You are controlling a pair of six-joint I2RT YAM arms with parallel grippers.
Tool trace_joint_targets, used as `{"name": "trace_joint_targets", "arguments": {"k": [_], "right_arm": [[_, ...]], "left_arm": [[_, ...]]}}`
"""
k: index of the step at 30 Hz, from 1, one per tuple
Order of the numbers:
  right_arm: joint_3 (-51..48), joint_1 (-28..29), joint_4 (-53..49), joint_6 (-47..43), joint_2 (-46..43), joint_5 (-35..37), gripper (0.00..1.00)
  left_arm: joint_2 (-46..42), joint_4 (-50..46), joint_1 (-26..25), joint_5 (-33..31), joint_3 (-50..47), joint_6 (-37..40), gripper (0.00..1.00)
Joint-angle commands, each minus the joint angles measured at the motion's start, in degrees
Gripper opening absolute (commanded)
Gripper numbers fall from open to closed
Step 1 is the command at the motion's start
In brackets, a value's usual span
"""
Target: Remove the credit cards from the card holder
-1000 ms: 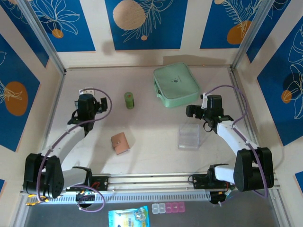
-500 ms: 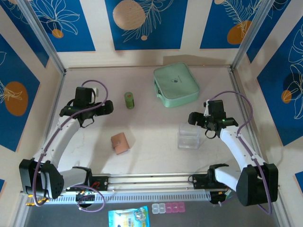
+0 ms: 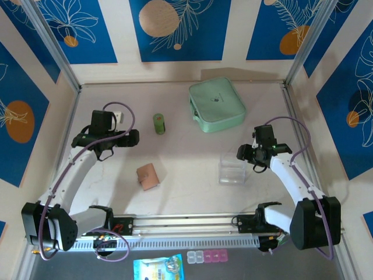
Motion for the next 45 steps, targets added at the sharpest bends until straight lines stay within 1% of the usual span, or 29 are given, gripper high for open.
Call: {"name": "trace_joint_targets", "arguments": {"k": [1,4,6,10,18,31,45], "right_arm": [[2.5,-0.2,-1.5,-0.3,2.0,0.0,0.52],[3.3,-0.3,-1.4,-0.7,3.7,0.0,0.41],[3.7,-0.3,-1.5,-0.8,4.8,0.2,0.36],[4.5,-0.3,-1.5,-1.2,6.7,-0.6,0.3],[5.2,-0.3,-1.6,-1.3,8.5,-1.2,0.24],[5.3,1.6,-3.1,0.0,9.1,-0.5,0.22],[6.3,3.1,-3.2,0.8,11.2,0.1,0.15]], "left_arm": [[-1.2,-0.7,-0.3,-1.4,-0.9,1.8,1.0],[-1.2,-0.8,-0.3,-1.5,-0.9,1.8,1.0],[-1.0,-0.8,-0.3,-1.6,-0.8,1.9,1.0],[-0.6,-1.0,-0.3,-1.8,-0.6,1.7,1.0],[-0.6,-1.3,-0.3,-2.2,-0.6,1.8,1.0],[-0.3,-1.6,-0.3,-2.4,-0.4,1.7,1.0],[-0.1,-1.8,-0.3,-3.1,-0.5,1.8,1.0]]}}
